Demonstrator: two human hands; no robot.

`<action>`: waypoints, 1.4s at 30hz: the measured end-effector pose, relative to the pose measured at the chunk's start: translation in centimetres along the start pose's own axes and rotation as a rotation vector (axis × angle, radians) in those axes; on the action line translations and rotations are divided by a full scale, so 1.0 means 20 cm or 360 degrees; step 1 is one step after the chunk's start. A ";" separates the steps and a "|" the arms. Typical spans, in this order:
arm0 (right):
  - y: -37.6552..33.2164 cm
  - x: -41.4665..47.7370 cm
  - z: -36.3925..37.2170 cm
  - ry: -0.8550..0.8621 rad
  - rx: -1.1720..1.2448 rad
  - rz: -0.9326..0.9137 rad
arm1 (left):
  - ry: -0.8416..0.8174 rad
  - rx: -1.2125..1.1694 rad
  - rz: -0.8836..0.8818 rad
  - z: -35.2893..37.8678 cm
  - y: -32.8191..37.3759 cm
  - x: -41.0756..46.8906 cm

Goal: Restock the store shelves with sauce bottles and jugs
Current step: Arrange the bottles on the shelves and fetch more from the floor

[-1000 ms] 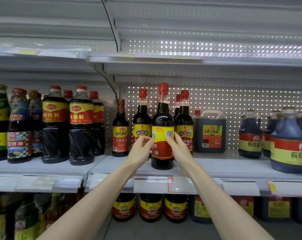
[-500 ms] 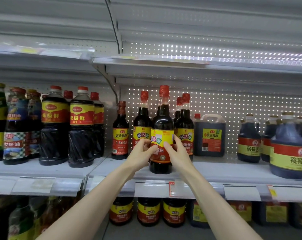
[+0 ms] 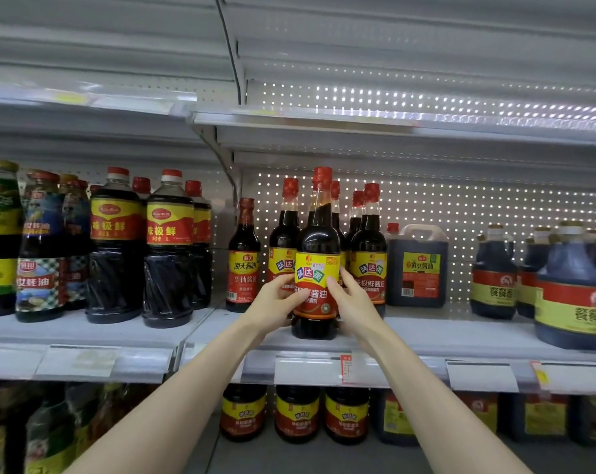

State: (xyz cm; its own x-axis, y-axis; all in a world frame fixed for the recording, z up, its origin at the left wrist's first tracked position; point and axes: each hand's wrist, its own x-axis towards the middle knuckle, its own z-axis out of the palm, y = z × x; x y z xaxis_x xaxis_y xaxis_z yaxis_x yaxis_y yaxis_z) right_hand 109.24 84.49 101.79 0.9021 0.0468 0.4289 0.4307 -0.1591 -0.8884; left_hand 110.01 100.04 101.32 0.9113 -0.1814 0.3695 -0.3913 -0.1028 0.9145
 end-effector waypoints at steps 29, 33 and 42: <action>0.03 0.02 0.18 0.0001 0.0056 -0.0015 | 0.0236 0.0106 0.0151 -0.15 -0.09 -0.04; 0.05 0.02 0.18 0.0004 0.0034 0.0007 | 0.0289 0.0146 0.0178 -0.15 -0.10 -0.04; 0.06 0.03 0.18 0.0009 -0.0011 -0.0040 | 0.0305 0.0132 0.0227 -0.15 -0.11 -0.04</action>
State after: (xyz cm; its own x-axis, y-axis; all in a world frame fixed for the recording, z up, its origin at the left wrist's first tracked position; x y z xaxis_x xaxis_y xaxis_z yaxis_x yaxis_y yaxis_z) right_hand 110.41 87.84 100.37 0.8907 0.0456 0.4522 0.4532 -0.1649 -0.8760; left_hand 110.54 103.44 99.51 0.8506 -0.0121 0.5257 -0.5198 -0.1706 0.8371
